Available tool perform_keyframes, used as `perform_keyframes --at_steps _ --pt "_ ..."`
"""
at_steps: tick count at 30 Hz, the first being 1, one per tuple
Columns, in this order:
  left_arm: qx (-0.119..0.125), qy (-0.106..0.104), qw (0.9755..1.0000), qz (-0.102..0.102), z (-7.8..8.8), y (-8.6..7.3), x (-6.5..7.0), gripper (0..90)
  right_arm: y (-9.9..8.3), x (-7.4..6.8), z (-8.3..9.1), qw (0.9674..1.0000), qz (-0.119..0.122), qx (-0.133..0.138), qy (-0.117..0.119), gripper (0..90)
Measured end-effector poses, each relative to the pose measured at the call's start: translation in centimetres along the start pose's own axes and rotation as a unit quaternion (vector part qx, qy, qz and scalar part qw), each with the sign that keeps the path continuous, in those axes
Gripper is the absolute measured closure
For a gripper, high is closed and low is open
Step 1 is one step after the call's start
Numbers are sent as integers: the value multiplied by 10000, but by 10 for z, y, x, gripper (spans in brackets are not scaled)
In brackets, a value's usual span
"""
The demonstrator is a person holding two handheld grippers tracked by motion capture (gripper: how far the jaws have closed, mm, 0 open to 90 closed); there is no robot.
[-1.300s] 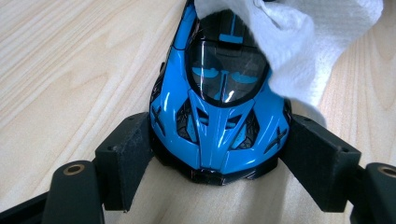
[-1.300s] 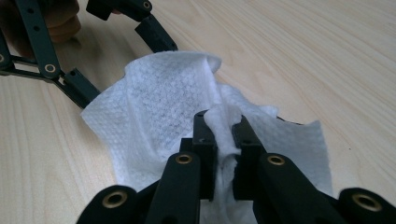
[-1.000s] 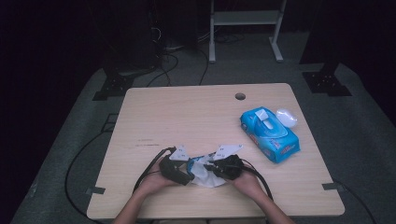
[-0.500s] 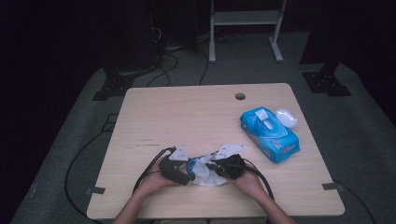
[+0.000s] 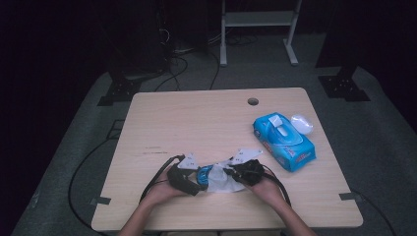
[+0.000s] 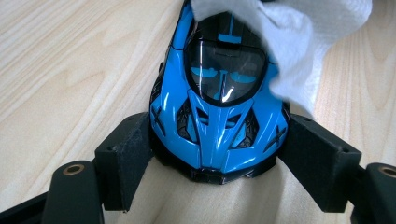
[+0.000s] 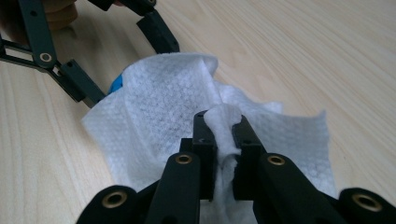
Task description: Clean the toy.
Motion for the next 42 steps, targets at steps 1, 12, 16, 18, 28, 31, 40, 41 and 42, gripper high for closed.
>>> perform_keyframes --at_steps 1,12,16,18,28,31,40,41,42 --pt "-11 -10 10000 3 0 0 0 249 3 -2 -1 10000 63 6 28 821" --pt "-9 -30 10000 -13 0 0 0 250 34 -38 -32 9961 529 -73 698 821" --pt "-19 -47 10000 -12 0 -1 0 253 41 -43 -39 9947 530 -154 869 821" --pt "-19 -53 10000 3 0 -1 0 253 42 -39 -38 9952 527 -184 804 821" --pt "5 -47 10000 22 -2 0 1 255 43 -22 -33 9979 235 -225 566 822" --pt "-24 -24 10000 2 -2 -1 1 255 49 -35 -43 9963 437 -255 700 821" --pt "-34 -26 10000 -21 -2 -1 1 256 55 -28 -44 9970 539 -401 390 821" --pt "-34 -24 10000 -28 -2 -1 1 256 53 -23 -43 9976 451 -409 316 821" --pt "-31 -20 10000 -35 -2 -1 0 256 52 -17 -41 9982 353 -390 291 821"
Point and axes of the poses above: each handheld gripper's, and its own axes: z roughly backward along the jaws, y roughly out of its top, x roughly to its right, the point moved 4 cm from there along -z, roughly forward along the jaws, and after that the axes turned 13 degrees about -x, right-handed, at the moved point
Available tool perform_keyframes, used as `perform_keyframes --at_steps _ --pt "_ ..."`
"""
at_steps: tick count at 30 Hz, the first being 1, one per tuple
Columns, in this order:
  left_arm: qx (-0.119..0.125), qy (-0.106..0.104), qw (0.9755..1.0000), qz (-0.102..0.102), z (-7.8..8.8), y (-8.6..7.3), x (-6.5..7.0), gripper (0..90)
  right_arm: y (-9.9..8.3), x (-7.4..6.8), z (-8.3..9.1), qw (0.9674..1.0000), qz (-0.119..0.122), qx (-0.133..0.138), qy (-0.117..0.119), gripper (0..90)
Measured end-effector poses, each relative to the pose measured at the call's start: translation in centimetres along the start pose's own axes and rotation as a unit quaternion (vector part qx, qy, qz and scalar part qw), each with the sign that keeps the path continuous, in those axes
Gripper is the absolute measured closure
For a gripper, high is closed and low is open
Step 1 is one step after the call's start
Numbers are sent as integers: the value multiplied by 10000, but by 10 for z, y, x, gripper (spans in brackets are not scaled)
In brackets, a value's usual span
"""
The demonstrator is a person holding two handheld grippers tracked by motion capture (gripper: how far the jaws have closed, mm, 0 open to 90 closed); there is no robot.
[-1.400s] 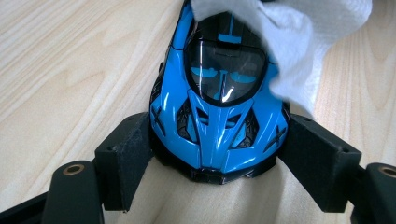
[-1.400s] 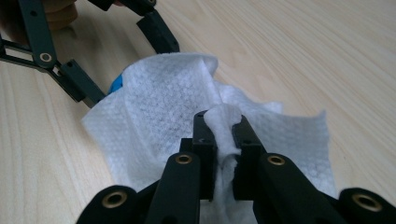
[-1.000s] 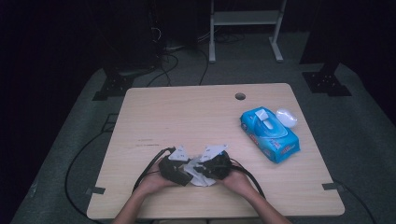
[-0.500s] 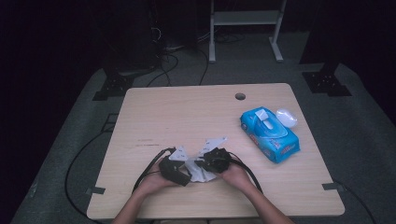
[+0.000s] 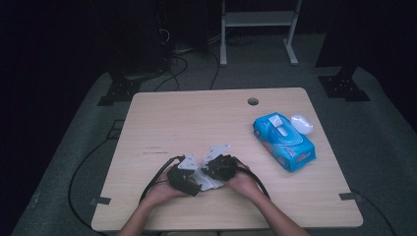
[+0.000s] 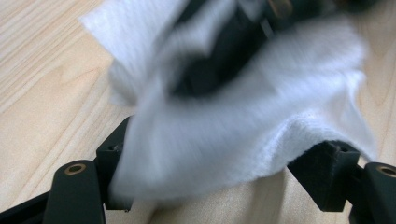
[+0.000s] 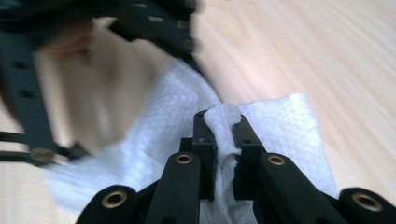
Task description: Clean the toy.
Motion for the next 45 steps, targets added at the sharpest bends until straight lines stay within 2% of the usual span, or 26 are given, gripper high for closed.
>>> perform_keyframes --at_steps 3,4,6,7,9,13,17,19,21,23,27,31,33,35,38,40,42,45 --pt "3 5 10000 -16 0 0 0 256 -4 11 3 9998 -195 -25 -107 822" --pt "-3 8 10000 -25 0 0 0 256 -4 11 3 9997 -246 -15 -60 822" --pt "5 12 10000 -16 0 0 0 254 -3 9 1 9997 -255 9 -51 822" --pt "14 4 10000 1 -1 0 0 250 0 4 -1 9995 -271 99 115 822" --pt "32 -14 10000 76 -1 1 0 241 1 2 -2 9994 -249 133 179 822" --pt "48 18 10000 67 -3 3 0 231 4 -2 -3 9996 -132 106 205 822" --pt "17 7 10000 25 -1 1 -1 242 0 8 0 9997 -213 39 70 822" --pt "15 13 10000 -4 -1 2 -1 244 -5 18 3 9993 -374 -6 12 823" --pt "21 10 10000 -3 -1 2 -1 242 -6 20 2 9991 -424 14 10 823" --pt "28 2 10000 18 -2 2 -1 242 -5 15 2 9994 -351 12 -68 823" --pt "38 -6 10000 62 -2 2 0 241 2 1 -1 9999 -143 60 71 823" --pt "39 -7 10000 66 -2 2 0 242 6 -16 -9 9989 186 30 423 823" --pt "38 -9 10000 58 -2 2 0 242 7 -20 -9 9983 236 35 527 822" --pt "30 -6 10000 52 -2 2 0 244 6 -19 -8 9977 234 29 629 822" --pt "21 -1 10000 32 -1 1 0 246 2 -12 -3 9988 203 20 455 822" --pt "13 11 10000 8 -1 1 0 246 -2 -5 1 9994 46 17 349 822" --pt "28 -2 10000 27 -2 2 0 246 -5 -1 5 9992 -48 70 385 822" --pt "20 0 10000 25 -2 1 0 246 -7 -8 5 9988 94 80 482 823"
Point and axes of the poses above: each handheld gripper's, and its own axes: z roughly backward along the jaws, y roughly out of its top, x roughly to its right, the point moved 4 cm from there along -z, roughly forward along the jaws, and after that the axes turned 13 degrees about -x, right-handed, at the moved point
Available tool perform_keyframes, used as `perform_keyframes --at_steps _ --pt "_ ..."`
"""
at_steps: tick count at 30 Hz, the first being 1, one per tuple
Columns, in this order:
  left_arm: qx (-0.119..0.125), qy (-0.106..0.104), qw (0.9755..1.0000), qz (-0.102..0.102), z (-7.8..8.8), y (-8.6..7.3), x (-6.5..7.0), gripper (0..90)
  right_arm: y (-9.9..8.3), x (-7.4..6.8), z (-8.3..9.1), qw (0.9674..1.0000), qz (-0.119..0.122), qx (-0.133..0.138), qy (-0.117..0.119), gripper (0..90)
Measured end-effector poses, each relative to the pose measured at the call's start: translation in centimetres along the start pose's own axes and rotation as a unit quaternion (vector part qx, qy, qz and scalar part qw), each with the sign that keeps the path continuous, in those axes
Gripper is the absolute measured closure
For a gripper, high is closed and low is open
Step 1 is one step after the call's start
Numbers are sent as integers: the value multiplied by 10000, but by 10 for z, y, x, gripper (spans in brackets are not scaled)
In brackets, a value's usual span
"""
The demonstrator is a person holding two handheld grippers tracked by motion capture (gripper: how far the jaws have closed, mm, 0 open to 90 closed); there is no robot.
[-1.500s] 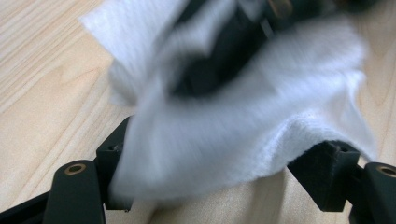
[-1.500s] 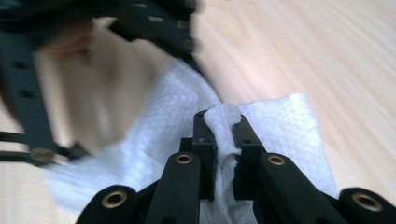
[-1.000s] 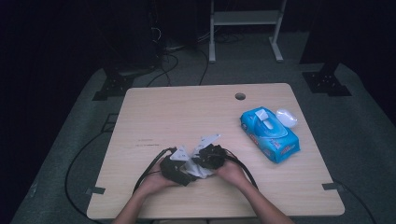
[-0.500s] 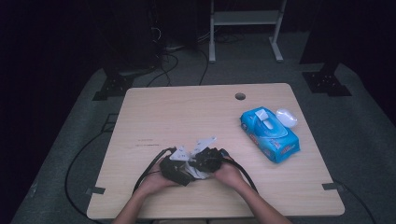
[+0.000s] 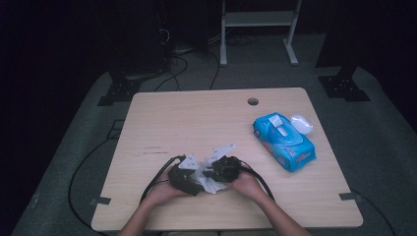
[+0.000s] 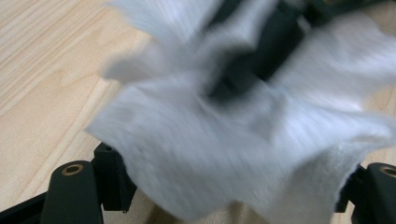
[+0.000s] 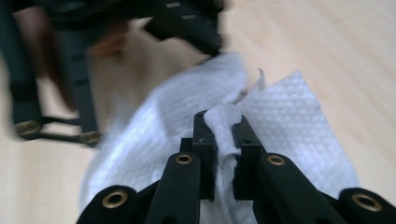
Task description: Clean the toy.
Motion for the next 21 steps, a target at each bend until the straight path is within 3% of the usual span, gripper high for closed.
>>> perform_keyframes --at_steps 4,8,10,13,18,21 --pt "10 -1 10000 28 0 0 1 252 -1 -11 -1 9996 270 -72 16 822" --pt "16 -4 10000 7 0 0 0 253 -9 5 12 9997 -27 21 -224 825" --pt "-4 2 10000 -24 0 0 0 253 -12 13 18 9994 -229 105 -219 824" --pt "-6 1 10000 -22 0 0 0 253 -12 13 16 9992 -262 77 -300 824" --pt "21 34 10000 63 -2 2 2 243 -4 -1 3 9999 -23 63 -117 824" --pt "-7 26 10000 61 -2 3 1 241 -2 -5 -1 9999 115 9 -122 824"
Point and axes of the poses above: each handheld gripper's, and its own axes: z roughly backward along the jaws, y roughly out of its top, x roughly to its right, the point moved 4 cm from there along -z, roughly forward along the jaws, and after that the axes turned 13 degrees about -x, right-handed, at the moved point
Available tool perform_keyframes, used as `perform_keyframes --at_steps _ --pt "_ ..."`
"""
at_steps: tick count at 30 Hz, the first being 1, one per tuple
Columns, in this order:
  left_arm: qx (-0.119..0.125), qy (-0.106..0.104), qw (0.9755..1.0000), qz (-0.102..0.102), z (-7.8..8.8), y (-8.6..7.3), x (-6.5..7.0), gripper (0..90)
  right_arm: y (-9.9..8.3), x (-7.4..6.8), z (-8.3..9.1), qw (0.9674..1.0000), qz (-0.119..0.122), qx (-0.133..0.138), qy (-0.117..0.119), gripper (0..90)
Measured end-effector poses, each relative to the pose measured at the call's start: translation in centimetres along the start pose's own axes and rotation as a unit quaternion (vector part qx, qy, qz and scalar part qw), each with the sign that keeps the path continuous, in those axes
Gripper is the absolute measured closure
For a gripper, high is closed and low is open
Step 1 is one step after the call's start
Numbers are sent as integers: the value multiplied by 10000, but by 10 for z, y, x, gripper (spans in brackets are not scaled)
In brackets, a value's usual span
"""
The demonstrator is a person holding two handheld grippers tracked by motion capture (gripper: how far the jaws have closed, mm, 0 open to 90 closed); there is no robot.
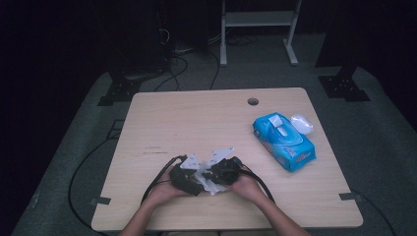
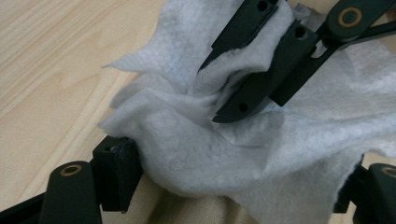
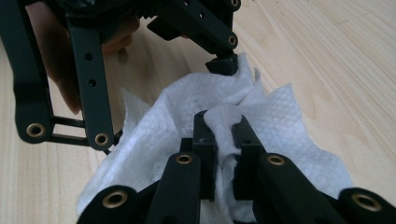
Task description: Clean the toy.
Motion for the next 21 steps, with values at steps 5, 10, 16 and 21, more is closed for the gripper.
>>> perform_keyframes --at_steps 5,10,16,21 --pt "5 -8 10000 -26 1 -1 -1 249 -5 15 9 9995 -304 50 -117 824" --pt "6 21 10000 -53 0 0 0 248 -13 37 16 9973 -715 144 -99 824" --pt "-9 28 10000 -22 0 0 0 248 1 28 1 9985 -539 10 -79 825" --pt "5 20 10000 -29 1 -2 -1 249 1 34 1 9982 -600 -53 -50 825"
Point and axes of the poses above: each handheld gripper's, and its own axes: z roughly backward along the jaws, y roughly out of its top, x roughly to its right, the point moved 4 cm from there along -z, roughly forward along the jaws, and after that the axes turned 13 degrees about -x, right-handed, at the moved point
